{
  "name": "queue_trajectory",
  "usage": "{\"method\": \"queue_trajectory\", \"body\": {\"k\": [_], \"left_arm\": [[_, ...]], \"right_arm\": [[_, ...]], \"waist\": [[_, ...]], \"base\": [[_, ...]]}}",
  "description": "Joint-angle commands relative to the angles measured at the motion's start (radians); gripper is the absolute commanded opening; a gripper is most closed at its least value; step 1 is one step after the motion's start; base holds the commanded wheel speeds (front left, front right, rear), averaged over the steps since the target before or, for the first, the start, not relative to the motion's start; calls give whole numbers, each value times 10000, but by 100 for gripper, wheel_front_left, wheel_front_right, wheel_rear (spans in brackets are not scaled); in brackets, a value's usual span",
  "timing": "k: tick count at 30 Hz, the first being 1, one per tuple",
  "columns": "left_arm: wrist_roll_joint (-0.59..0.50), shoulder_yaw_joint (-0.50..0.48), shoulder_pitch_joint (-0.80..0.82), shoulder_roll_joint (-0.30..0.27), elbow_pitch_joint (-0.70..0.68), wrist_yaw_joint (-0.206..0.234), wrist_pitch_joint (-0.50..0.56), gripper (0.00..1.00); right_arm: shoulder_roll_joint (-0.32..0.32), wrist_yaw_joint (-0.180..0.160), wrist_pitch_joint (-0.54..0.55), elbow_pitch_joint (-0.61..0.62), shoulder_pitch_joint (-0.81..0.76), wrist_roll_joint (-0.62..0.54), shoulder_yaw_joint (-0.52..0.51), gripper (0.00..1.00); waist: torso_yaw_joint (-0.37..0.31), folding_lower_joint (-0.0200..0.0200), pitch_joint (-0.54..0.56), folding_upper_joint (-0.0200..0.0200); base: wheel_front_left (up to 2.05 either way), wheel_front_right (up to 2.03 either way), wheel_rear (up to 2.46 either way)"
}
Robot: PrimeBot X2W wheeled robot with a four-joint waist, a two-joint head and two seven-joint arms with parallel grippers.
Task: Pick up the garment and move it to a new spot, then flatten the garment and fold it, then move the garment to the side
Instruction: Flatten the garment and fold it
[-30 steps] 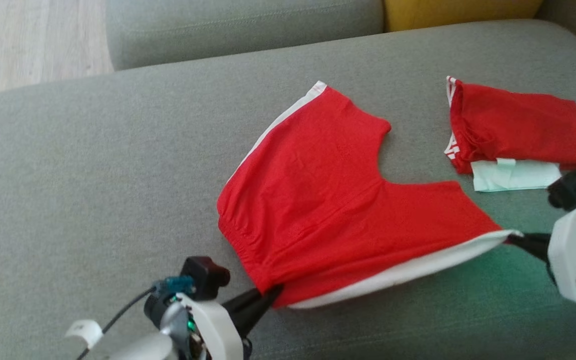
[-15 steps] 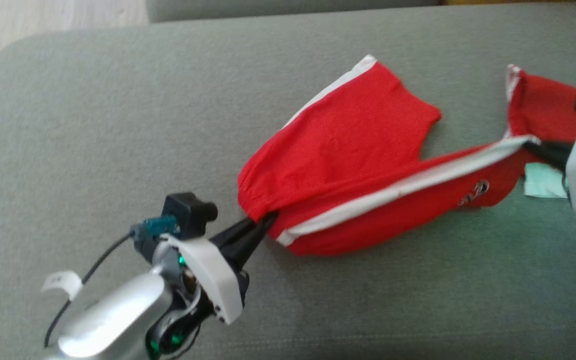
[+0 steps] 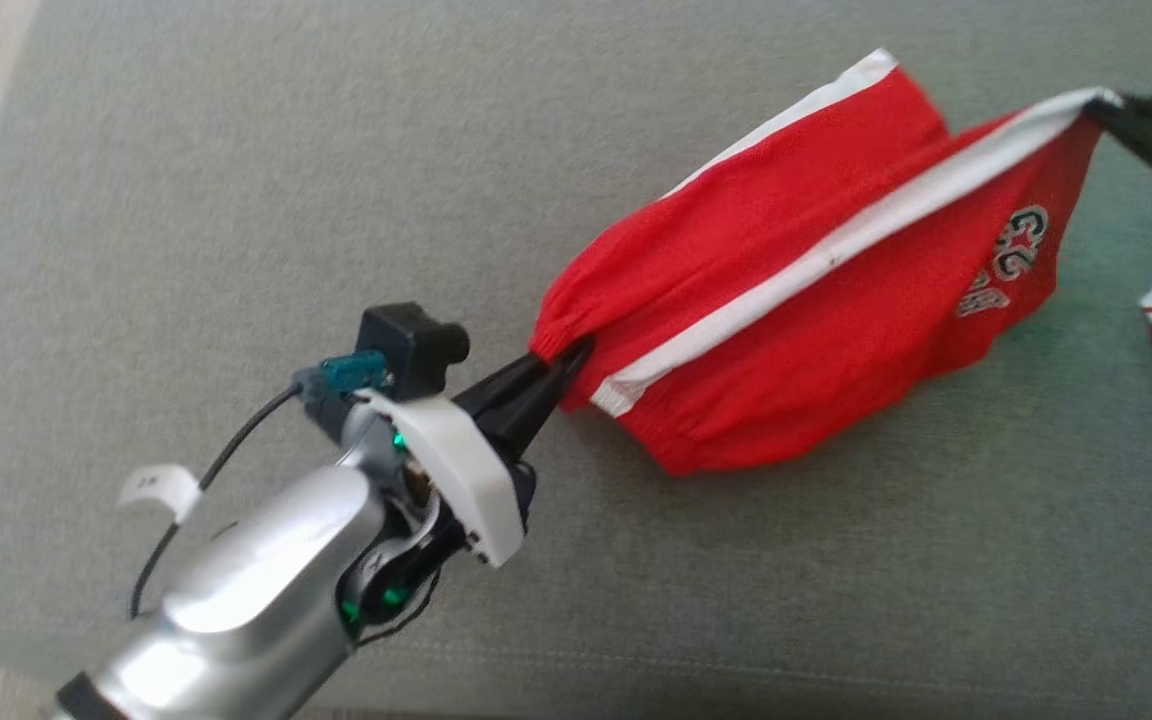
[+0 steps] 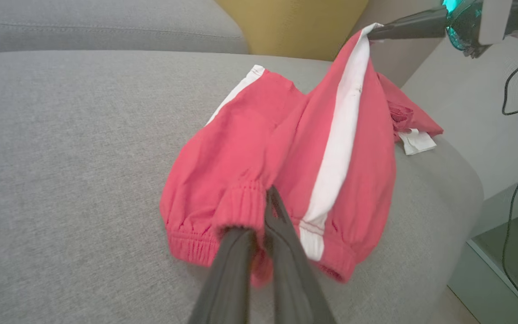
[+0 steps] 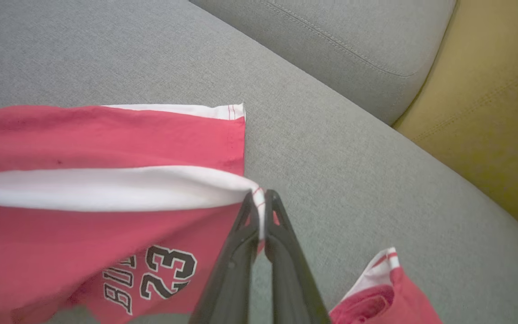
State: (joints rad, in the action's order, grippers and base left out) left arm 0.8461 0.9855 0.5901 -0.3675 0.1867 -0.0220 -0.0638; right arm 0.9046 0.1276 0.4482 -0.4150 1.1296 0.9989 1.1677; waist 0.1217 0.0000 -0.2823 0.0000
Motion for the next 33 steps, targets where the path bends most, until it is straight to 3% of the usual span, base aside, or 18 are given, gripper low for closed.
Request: {"method": "queue_trajectory", "body": {"k": [1, 12, 21, 22, 23, 24, 25, 33], "left_arm": [[-15, -469, 537, -117, -137, -64, -118, 0], [25, -535, 1327, 836, 1233, -468, -701, 0], [-37, -515, 1845, 1273, 2093, -662, -1070, 0], [-72, -517, 1902, 1295, 2200, -651, -1105, 0], [-141, -510, 1963, 1306, 2308, -623, -1153, 44], [-224, -498, 2021, 1316, 2417, -592, -1212, 88], [-274, -509, 2058, 1326, 2526, -562, -1275, 100], [-302, -906, 2045, 1249, 3125, -302, -1683, 100]], "right_arm": [[117, 31, -104, 13, 158, -104, -55, 0], [-541, 31, -651, -1129, 1345, -573, 700, 0], [-934, 31, -1101, -2072, 1715, -1084, 1023, 0], [-969, 31, -1176, -2199, 1739, -1223, 1041, 58], [-1015, 31, -1256, -2311, 1730, -1303, 1054, 100], [-1073, 31, -1404, -2404, 1726, -1366, 1063, 100], [-1145, 31, -1613, -2532, 1731, -1376, 1066, 100], [-1710, 31, -2935, -3467, 1461, -1129, 1056, 100]], "waist": [[238, 0, -266, 0], [883, 0, -1094, 0], [1131, 0, -1649, 0], [1129, 0, -1692, 0], [1120, 0, -1723, 0], [1104, 0, -1747, 0], [1067, 0, -1762, 0], [609, 0, -1421, 0]], "base": [[0, 0, 0], [0, 0, 0], [0, 0, 0], [0, 0, 0], [0, 0, 0], [0, 0, 0], [0, 0, 0], [0, 0, 0]]}}
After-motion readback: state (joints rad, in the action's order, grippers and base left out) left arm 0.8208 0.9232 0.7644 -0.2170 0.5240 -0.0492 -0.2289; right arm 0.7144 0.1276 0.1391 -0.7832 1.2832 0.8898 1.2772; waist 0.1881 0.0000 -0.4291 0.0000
